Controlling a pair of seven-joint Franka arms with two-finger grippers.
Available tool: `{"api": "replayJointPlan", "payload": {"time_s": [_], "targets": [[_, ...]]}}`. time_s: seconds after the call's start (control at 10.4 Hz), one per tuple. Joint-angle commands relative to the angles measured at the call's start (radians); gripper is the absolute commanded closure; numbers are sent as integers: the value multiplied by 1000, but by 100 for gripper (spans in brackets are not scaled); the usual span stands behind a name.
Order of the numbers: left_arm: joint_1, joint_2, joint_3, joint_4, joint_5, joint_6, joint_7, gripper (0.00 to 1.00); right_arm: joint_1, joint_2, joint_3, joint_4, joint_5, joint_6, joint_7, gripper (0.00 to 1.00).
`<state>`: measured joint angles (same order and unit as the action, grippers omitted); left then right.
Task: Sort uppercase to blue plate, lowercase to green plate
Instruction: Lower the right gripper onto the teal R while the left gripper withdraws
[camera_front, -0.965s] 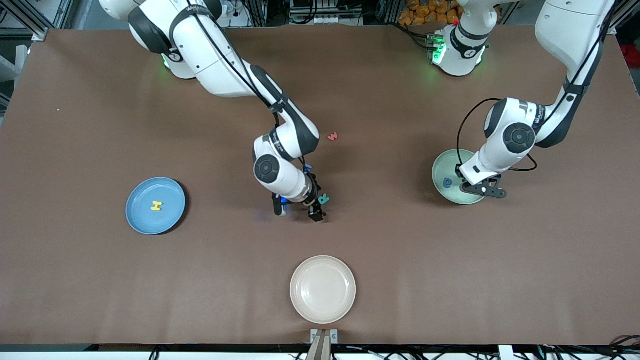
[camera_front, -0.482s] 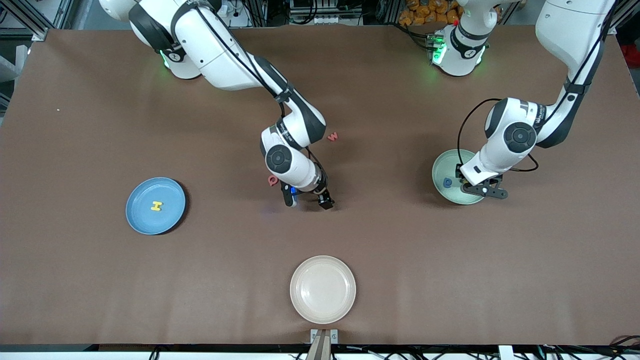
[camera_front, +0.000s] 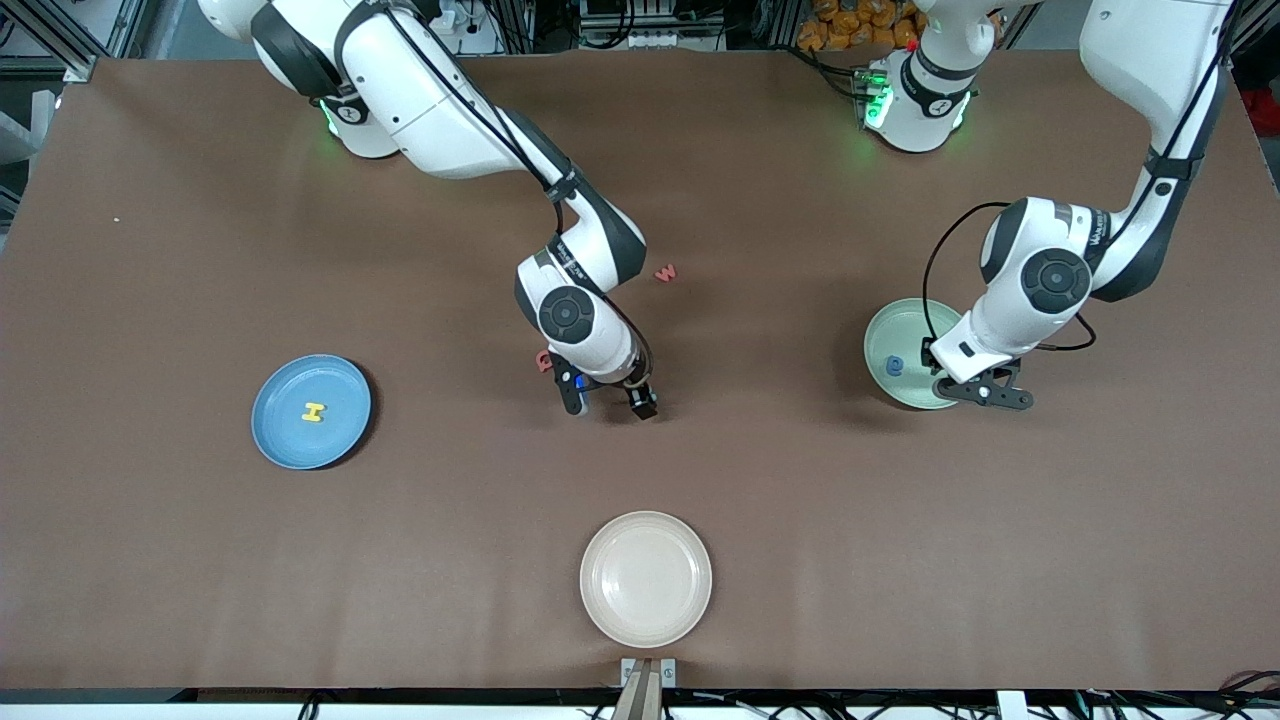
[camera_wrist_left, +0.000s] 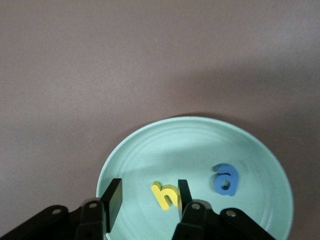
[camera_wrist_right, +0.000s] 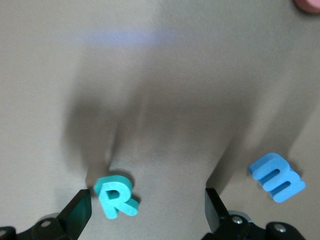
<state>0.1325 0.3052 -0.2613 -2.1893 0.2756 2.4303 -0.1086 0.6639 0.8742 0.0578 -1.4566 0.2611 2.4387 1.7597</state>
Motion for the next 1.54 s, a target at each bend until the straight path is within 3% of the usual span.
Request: {"api": "replayJointPlan", "payload": {"time_s": [0.0,0.77,1.16,1.45], "targets": [[-17,-21,-3,32,-53,-56,-9,47,-13,-26,8,-8,-26,-13,24,0],[-28,-37,-3,71,-69,-73,-8,47,-12,6,7,13,-25,20,46,0],[-71,-34,-3,147,-243,-88,-40,47,-10,19,7,18,-25,63,46,0],[-103,-28,-1,189,-265,-105,-127,47,-9,23,7,24,-23,65,47,0]]}}
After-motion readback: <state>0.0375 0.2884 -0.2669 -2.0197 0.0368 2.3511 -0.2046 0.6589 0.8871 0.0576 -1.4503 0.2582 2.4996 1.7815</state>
